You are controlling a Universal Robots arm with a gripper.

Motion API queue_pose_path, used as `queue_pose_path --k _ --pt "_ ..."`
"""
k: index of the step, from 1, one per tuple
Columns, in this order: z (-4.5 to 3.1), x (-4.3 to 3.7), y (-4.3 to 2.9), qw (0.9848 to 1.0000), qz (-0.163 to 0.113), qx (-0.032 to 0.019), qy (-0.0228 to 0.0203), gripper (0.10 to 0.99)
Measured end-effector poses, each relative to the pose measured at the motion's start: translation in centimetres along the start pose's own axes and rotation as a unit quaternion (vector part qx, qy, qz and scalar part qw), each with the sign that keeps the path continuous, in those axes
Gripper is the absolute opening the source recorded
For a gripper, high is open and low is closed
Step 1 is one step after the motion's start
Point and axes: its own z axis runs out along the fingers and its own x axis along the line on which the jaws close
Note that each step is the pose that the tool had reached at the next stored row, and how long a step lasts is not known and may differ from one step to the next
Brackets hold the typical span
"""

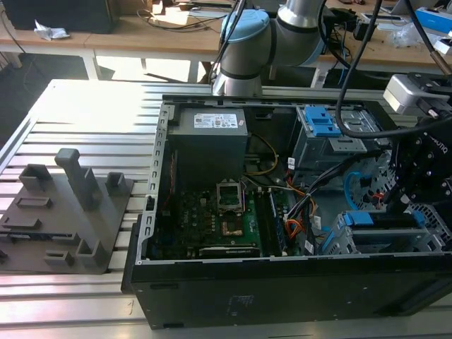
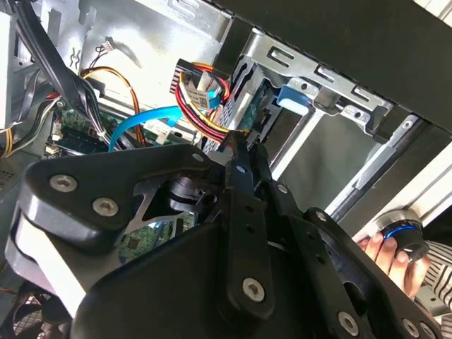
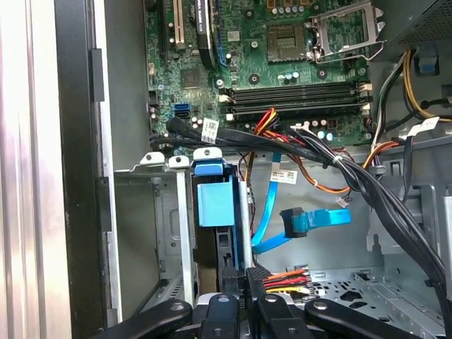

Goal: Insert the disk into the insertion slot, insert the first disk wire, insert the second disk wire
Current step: 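Insert the first disk wire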

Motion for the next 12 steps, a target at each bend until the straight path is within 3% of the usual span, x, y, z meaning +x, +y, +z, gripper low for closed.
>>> queue_pose_path --k 3,12 --pt "-0.01 0.06 -0.53 1.0000 0.000 -0.0003 0.0000 0.165" --pt "0.22 0.35 -0.57 1.0000 -0.001 -0.0004 -0.0013 0.165"
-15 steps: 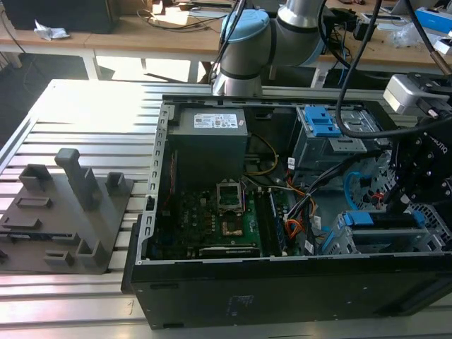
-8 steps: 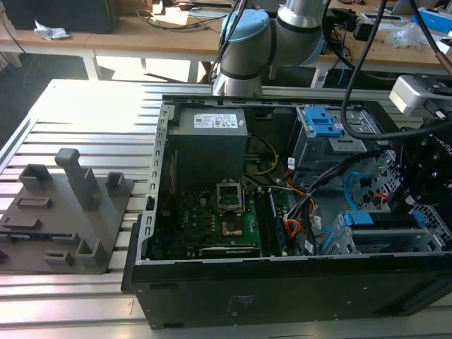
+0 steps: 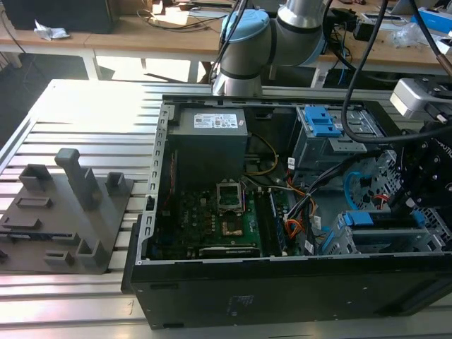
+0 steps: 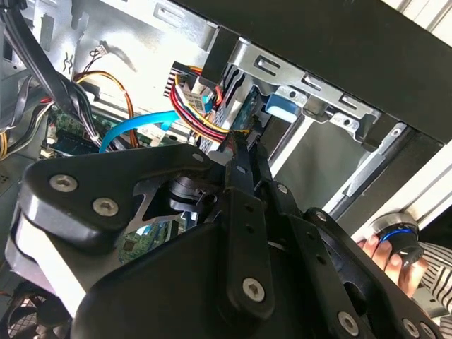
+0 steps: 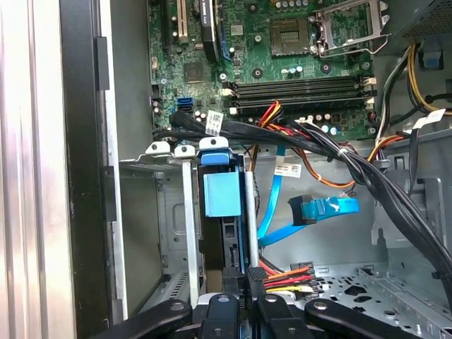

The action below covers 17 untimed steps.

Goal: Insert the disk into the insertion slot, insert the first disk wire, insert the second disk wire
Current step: 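Insert the first disk wire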

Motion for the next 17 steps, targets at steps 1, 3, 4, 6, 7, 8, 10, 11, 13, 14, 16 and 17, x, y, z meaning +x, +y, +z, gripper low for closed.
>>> queue_pose_path --k 1,3,4,6,7,8,10,11,13,14,16,17 --pt "0.01 -0.02 0.01 1.0000 0.000 0.0000 -0.0002 0.165" --pt "0.03 -0.14 0.02 1.0000 0.000 0.0000 -0.0004 0.165" --pt "0.00 -0.18 0.03 1.0000 0.000 0.0000 -0.0002 0.165" --pt "0.00 -0.18 0.02 1.0000 0.000 0.0000 -0.0001 0.165" --pt "0.00 -0.18 0.02 1.0000 0.000 0.0000 -0.0001 0.165" --pt "0.02 -0.17 0.02 1.0000 0.000 0.0000 -0.0001 0.165" --pt "0.09 -0.05 0.00 1.0000 0.000 0.0000 -0.0002 0.165" --pt "0.14 0.06 0.00 1.0000 0.000 0.0000 -0.0003 0.165" --pt "0.23 0.20 -0.02 1.0000 0.000 0.0000 -0.0008 0.165" --pt "0.27 0.21 -0.01 1.0000 0.000 -0.0001 -0.0008 0.165" --pt "0.37 0.25 -0.02 1.0000 0.000 -0.0001 -0.0009 0.165" --pt "0.40 0.26 -0.03 1.0000 0.000 0.0000 -0.0009 0.165"
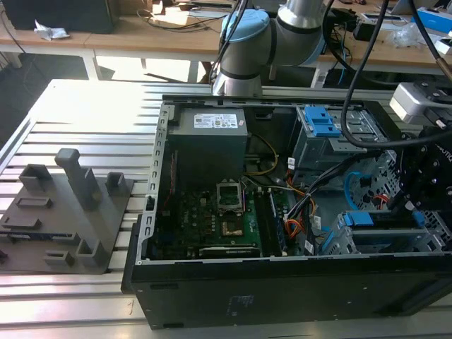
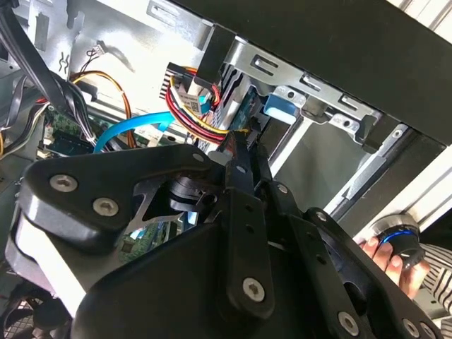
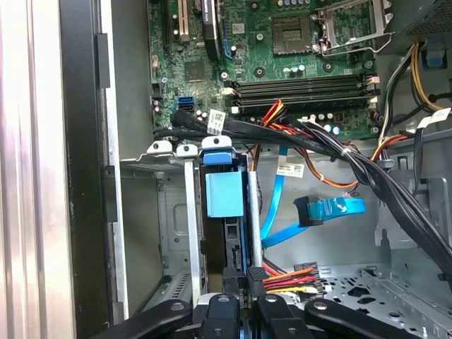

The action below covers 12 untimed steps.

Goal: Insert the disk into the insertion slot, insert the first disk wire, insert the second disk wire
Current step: 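Insert the first disk wire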

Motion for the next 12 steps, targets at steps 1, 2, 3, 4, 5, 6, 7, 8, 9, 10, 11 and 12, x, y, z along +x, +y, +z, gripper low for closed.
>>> queue_pose_path --k 1,2,3,4,5,6,7,8,9,10,11,12 --pt "0.03 0.01 0.00 1.0000 0.000 0.0000 0.0000 0.165" --pt "0.05 0.01 0.00 1.0000 0.000 0.0000 0.0001 0.165" --pt "0.07 0.02 0.00 1.0000 0.000 0.0000 0.0000 0.165" --pt "0.08 0.02 0.00 1.0000 0.000 0.0000 -0.0001 0.165" --pt "0.10 0.02 0.00 1.0000 0.000 -0.0002 -0.0003 0.173" --pt "0.11 0.02 0.00 1.0000 0.000 -0.0001 -0.0003 0.173" --pt "0.11 0.02 0.00 1.0000 0.000 -0.0001 -0.0003 0.235" --pt "0.11 0.02 0.00 1.0000 0.000 -0.0001 -0.0003 0.235" --pt "0.10 0.02 0.00 1.0000 0.000 0.0000 -0.0001 0.302" --pt "0.02 0.02 0.00 1.0000 0.000 -0.0001 -0.0001 0.302" --pt "-0.12 0.03 0.01 1.0000 0.000 0.0000 -0.0001 0.302" --pt "-0.45 0.05 0.02 1.0000 0.000 0.0000 -0.0001 0.302"
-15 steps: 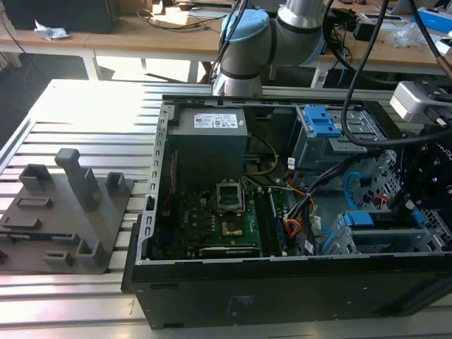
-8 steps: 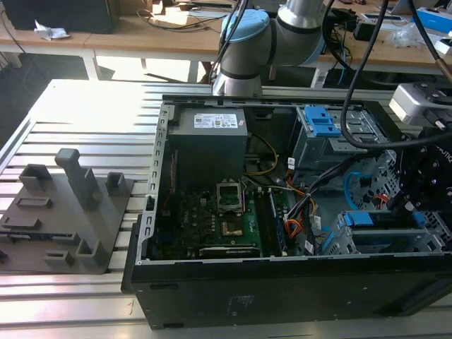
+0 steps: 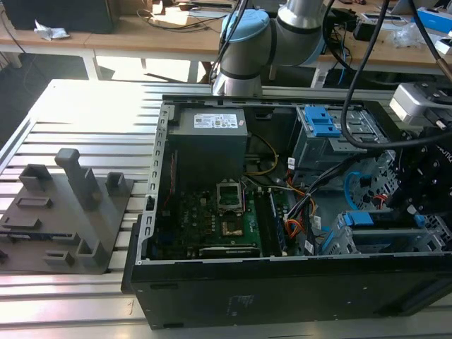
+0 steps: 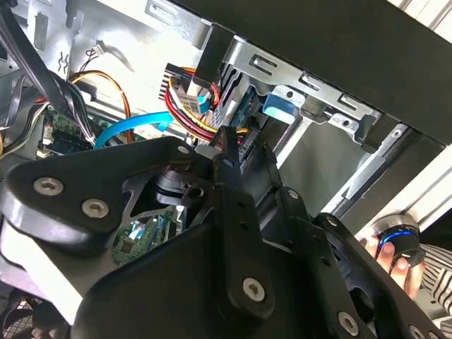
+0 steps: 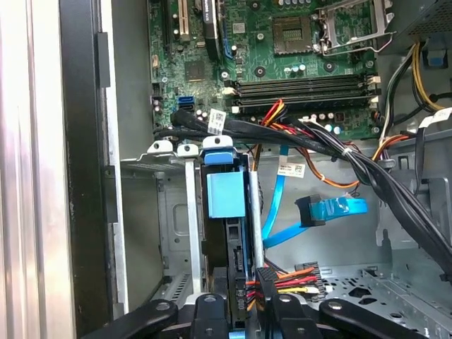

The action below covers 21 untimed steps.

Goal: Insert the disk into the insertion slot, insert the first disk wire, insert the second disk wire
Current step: 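Insert the first disk wire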

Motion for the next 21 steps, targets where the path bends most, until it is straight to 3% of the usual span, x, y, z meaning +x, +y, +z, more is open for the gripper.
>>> queue_pose_path --k 5,7,12,16,17,21 --pt "-2.93 0.19 0.14 1.0000 0.000 0.0000 0.0000 0.302" --pt "-4.46 0.29 0.21 1.0000 0.000 0.0000 0.0000 0.302" --pt "-5.87 0.36 0.27 1.0000 0.000 0.0000 -0.0001 0.286" --pt "-7.37 0.45 0.34 1.0000 0.000 0.0000 0.0000 0.106" --pt "-7.61 0.47 0.35 1.0000 0.000 0.0000 -0.0001 0.106" --pt "-7.63 0.47 0.36 1.0000 0.000 0.0000 0.0000 0.106"
